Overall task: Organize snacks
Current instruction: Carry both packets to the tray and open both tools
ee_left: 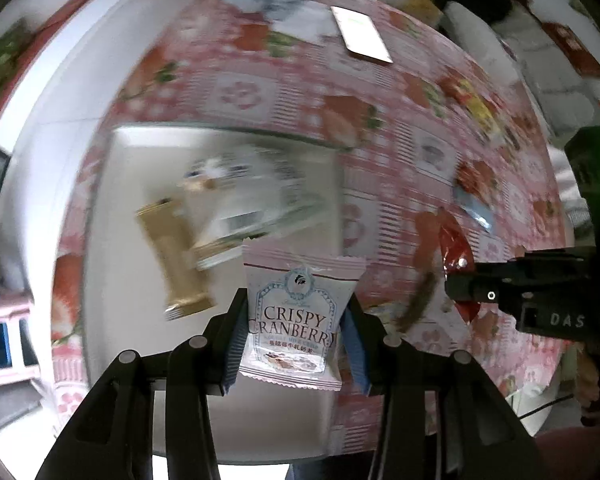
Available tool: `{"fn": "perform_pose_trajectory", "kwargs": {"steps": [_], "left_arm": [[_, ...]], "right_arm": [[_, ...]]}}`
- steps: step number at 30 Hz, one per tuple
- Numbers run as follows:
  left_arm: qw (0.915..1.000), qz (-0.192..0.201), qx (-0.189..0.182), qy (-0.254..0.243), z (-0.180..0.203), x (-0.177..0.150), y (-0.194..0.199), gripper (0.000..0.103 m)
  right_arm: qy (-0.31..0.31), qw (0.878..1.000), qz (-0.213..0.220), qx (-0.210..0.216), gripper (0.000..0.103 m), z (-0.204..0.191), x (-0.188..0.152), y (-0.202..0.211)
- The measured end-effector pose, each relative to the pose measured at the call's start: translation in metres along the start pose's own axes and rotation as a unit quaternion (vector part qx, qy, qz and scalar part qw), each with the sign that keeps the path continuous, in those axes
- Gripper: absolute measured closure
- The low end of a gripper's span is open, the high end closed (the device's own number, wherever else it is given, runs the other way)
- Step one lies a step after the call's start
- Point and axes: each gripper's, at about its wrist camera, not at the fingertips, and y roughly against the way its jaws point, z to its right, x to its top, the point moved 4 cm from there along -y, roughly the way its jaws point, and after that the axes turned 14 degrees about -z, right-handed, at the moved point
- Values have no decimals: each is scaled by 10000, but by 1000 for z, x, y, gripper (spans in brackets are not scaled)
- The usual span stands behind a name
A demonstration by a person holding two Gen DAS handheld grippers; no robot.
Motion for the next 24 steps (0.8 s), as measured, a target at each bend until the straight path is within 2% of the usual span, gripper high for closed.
{"fn": "perform_pose_trajectory", "kwargs": {"steps": [5,11,20,24], "left_arm": [[9992,9,100,392,-37,-12,1,55],[9982,-121,169,555,-56,-28,-7,55],[9975,-324,212,599,-64,-38,-24,55],[9970,-438,412,480,-64,-40,-32,52]], "right_arm": [[485,9987,-156,-31,81,-45,15,-13],[893,9952,-385,-86,81,-87,25,-34],[899,9937,-637,-215,80,-101,29,-62],[859,9936,-693,-233,80,-101,30,-66]]}}
